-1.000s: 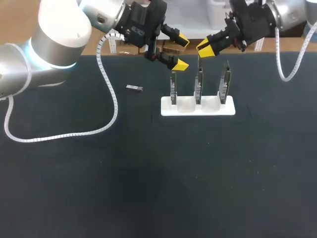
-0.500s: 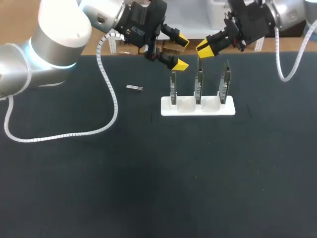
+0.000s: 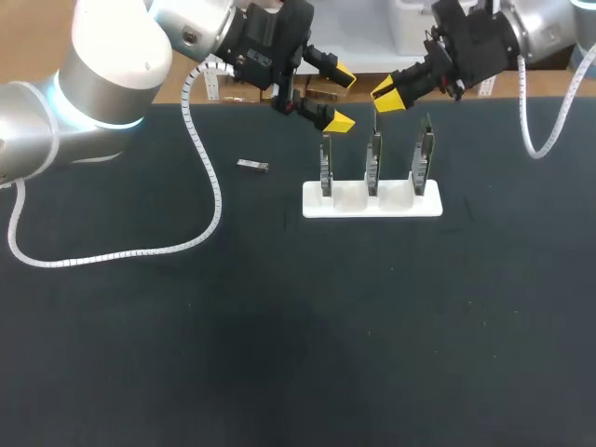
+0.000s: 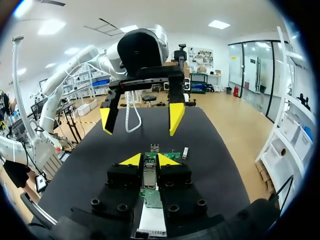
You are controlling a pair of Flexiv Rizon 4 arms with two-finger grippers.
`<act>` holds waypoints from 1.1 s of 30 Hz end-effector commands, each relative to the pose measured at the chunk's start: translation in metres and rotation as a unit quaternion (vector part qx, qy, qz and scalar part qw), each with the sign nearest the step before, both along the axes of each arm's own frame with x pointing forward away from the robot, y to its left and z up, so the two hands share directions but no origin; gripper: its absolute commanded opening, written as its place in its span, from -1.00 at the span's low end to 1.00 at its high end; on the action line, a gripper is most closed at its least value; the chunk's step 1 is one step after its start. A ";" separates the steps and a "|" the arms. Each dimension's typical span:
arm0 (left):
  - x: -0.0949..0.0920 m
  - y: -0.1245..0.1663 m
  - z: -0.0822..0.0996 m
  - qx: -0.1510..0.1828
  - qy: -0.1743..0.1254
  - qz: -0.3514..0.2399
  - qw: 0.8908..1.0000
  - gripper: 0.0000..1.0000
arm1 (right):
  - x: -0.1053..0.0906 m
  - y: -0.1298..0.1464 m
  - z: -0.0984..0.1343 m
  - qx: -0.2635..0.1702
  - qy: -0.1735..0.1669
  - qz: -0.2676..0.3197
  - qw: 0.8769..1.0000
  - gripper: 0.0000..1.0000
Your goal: Pick up the optical module with the left hand, and insert it into the network port with the right hand.
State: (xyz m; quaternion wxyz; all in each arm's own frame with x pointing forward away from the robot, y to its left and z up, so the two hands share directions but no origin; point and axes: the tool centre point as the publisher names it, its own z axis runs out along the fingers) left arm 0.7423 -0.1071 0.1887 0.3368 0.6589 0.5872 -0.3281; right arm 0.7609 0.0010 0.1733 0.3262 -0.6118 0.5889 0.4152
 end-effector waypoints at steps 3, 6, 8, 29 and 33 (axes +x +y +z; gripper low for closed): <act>0.002 -0.001 0.001 0.003 0.002 -0.002 1.000 1.00 | 0.007 0.001 0.001 0.000 -0.004 0.007 1.000 -1.00; 0.002 -0.001 0.001 0.003 0.002 -0.002 1.000 1.00 | 0.007 0.002 0.002 -0.002 -0.006 0.009 1.000 -1.00; 0.002 -0.001 0.001 0.003 0.002 -0.002 1.000 1.00 | 0.005 0.003 0.001 -0.002 -0.006 0.008 1.000 -1.00; 0.002 -0.001 0.001 0.003 0.002 -0.002 1.000 1.00 | -0.007 0.001 0.000 0.002 -0.005 -0.004 1.000 -1.00; 0.002 -0.001 0.001 0.003 0.002 -0.002 1.000 1.00 | -0.006 0.001 -0.005 0.003 0.001 -0.002 1.000 -1.00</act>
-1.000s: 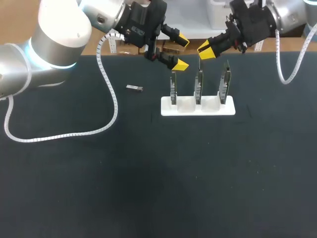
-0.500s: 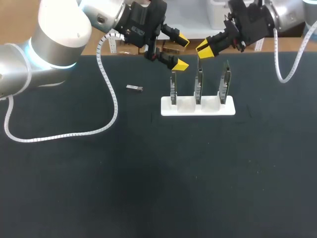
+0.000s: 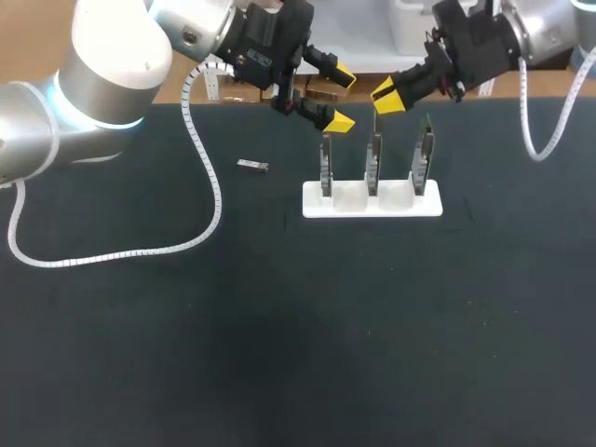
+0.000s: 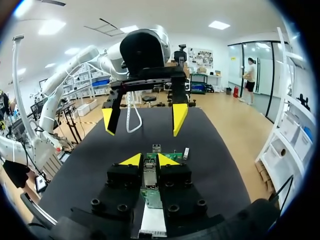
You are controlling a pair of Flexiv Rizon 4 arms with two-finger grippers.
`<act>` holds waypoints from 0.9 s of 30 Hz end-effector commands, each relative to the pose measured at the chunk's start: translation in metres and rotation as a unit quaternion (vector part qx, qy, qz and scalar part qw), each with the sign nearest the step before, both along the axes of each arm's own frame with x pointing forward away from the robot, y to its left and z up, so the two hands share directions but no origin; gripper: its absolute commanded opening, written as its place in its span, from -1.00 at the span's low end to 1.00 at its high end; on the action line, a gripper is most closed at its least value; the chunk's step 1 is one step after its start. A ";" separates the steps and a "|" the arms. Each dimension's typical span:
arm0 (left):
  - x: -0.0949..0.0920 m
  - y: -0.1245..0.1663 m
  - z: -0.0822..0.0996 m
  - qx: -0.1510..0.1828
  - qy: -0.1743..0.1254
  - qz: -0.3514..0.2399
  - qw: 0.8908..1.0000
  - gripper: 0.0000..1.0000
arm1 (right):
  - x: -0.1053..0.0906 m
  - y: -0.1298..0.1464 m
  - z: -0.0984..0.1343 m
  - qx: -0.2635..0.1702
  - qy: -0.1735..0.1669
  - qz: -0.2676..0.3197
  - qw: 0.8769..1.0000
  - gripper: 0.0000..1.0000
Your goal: Pick up the optical module with the left hand, and insert it into the network port with the right hand.
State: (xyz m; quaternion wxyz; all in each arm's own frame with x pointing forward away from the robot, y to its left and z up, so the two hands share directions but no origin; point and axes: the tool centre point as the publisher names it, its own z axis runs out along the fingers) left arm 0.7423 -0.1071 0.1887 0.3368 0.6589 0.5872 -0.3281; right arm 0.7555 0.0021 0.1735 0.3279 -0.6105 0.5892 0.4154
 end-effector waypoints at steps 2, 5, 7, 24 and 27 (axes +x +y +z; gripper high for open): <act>0.002 -0.001 0.001 0.003 0.002 -0.002 1.000 1.00 | 0.000 0.000 -0.007 0.002 0.002 0.000 1.000 -1.00; 0.002 -0.001 0.001 0.003 0.002 -0.002 1.000 1.00 | 0.001 -0.001 -0.008 0.003 0.004 0.000 1.000 -1.00; 0.002 -0.001 0.001 0.003 0.002 -0.002 1.000 1.00 | 0.001 -0.001 -0.008 0.003 0.005 0.001 1.000 -1.00; 0.002 -0.001 0.001 0.003 0.002 -0.002 1.000 1.00 | 0.004 0.001 0.007 -0.005 -0.016 0.015 1.000 -1.00; 0.002 -0.001 0.001 0.003 0.002 -0.002 1.000 1.00 | 0.003 0.001 0.010 -0.007 -0.019 0.016 1.000 -1.00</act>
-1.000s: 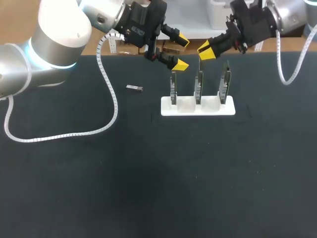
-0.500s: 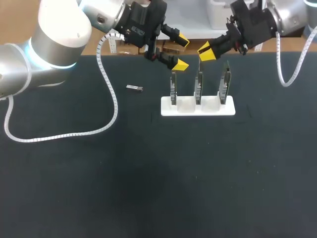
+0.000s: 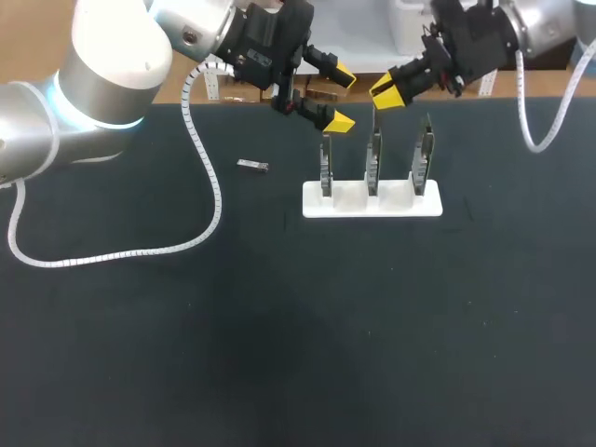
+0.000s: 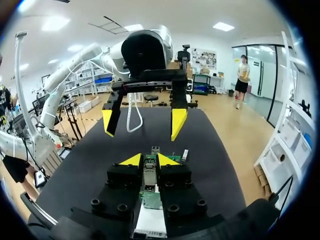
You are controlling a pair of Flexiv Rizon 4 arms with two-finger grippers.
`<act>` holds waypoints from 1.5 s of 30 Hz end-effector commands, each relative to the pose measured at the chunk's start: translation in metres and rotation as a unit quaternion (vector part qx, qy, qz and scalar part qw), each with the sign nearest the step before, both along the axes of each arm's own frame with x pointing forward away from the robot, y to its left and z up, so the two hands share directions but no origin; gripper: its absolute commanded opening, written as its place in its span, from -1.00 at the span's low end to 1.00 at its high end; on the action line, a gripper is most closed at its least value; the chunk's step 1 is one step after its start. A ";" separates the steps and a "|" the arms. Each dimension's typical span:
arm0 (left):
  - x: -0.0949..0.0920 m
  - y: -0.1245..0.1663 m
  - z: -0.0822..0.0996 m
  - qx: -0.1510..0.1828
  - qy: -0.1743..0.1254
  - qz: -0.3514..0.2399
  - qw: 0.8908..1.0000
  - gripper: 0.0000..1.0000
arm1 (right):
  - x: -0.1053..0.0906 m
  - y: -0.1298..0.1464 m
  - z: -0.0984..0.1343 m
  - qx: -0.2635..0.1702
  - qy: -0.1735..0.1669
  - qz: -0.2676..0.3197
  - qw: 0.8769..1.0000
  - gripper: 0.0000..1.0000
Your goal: Pick up the optical module with the left hand, and insert it into the network port with the right hand.
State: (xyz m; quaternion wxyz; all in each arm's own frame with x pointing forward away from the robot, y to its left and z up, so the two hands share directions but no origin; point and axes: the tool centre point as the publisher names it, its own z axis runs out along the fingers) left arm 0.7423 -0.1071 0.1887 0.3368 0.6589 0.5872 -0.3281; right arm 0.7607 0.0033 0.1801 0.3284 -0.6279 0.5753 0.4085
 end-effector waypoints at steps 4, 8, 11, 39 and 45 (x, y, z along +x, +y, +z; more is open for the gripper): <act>0.002 -0.001 0.001 0.003 0.002 -0.002 1.000 1.00 | -0.002 0.000 0.004 -0.005 -0.004 0.000 1.000 -1.00; 0.002 -0.001 0.001 0.003 0.002 -0.002 1.000 1.00 | -0.002 0.000 -0.001 -0.004 0.002 -0.001 1.000 -1.00; 0.002 -0.001 0.001 0.003 0.002 -0.002 1.000 1.00 | -0.002 -0.002 -0.004 -0.002 0.006 -0.004 1.000 -1.00; 0.002 -0.001 0.001 0.003 0.002 -0.002 1.000 1.00 | -0.003 -0.001 -0.008 0.008 0.002 -0.006 1.000 -1.00; 0.002 -0.001 0.001 0.003 0.002 -0.002 1.000 1.00 | -0.006 -0.001 0.001 0.005 -0.009 -0.008 1.000 -1.00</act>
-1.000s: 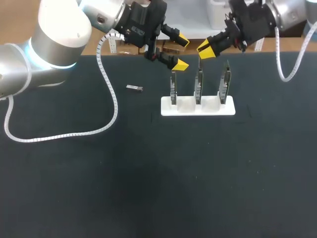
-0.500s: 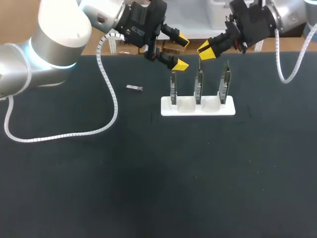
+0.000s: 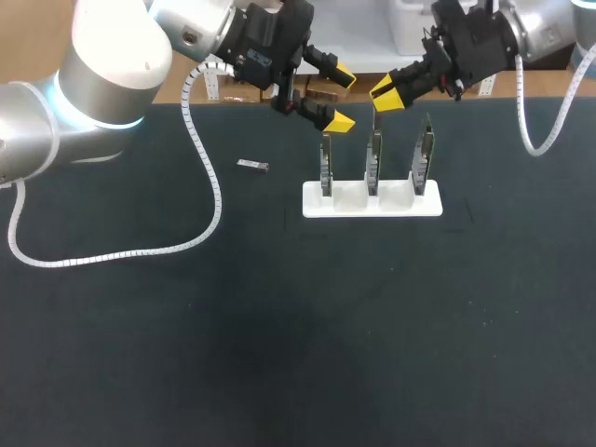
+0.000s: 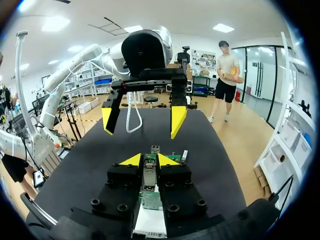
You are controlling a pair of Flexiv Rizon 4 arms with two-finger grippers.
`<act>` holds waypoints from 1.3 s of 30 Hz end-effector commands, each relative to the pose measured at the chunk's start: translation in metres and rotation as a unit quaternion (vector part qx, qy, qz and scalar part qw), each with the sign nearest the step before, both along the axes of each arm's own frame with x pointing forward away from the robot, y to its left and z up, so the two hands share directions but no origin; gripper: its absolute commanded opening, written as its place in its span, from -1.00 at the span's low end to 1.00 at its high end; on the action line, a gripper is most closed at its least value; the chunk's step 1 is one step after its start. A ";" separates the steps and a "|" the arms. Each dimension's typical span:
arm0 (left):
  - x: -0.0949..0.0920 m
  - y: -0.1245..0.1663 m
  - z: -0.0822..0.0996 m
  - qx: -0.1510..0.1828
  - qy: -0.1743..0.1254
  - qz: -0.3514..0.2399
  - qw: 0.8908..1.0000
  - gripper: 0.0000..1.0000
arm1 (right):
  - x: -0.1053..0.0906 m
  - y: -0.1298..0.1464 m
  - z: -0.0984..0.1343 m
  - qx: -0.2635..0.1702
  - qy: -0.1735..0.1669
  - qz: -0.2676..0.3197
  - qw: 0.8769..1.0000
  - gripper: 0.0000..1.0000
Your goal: Pick up the optical module with the left hand, and insert it into the network port with the right hand.
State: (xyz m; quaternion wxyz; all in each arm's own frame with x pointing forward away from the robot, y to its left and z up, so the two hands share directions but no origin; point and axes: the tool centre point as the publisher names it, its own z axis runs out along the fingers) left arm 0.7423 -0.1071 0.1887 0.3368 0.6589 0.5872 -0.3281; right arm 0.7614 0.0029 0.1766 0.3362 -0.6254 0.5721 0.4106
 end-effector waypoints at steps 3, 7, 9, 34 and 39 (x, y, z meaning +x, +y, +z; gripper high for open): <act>0.002 -0.001 0.001 0.003 0.002 -0.002 1.000 1.00 | -0.009 -0.001 0.004 -0.005 -0.007 -0.008 1.000 -1.00; 0.002 -0.001 0.001 0.003 0.002 -0.002 1.000 1.00 | -0.011 0.000 0.000 -0.003 -0.004 -0.009 1.000 -1.00; 0.002 -0.001 0.001 0.003 0.002 -0.002 1.000 1.00 | -0.011 0.000 -0.003 -0.001 0.001 -0.008 1.000 -1.00; 0.002 -0.001 0.001 0.003 0.002 -0.002 1.000 1.00 | -0.010 -0.005 -0.005 0.002 0.002 -0.010 1.000 -1.00; 0.002 -0.001 0.001 0.003 0.002 -0.002 1.000 1.00 | -0.009 -0.004 -0.008 0.004 0.006 -0.009 1.000 -1.00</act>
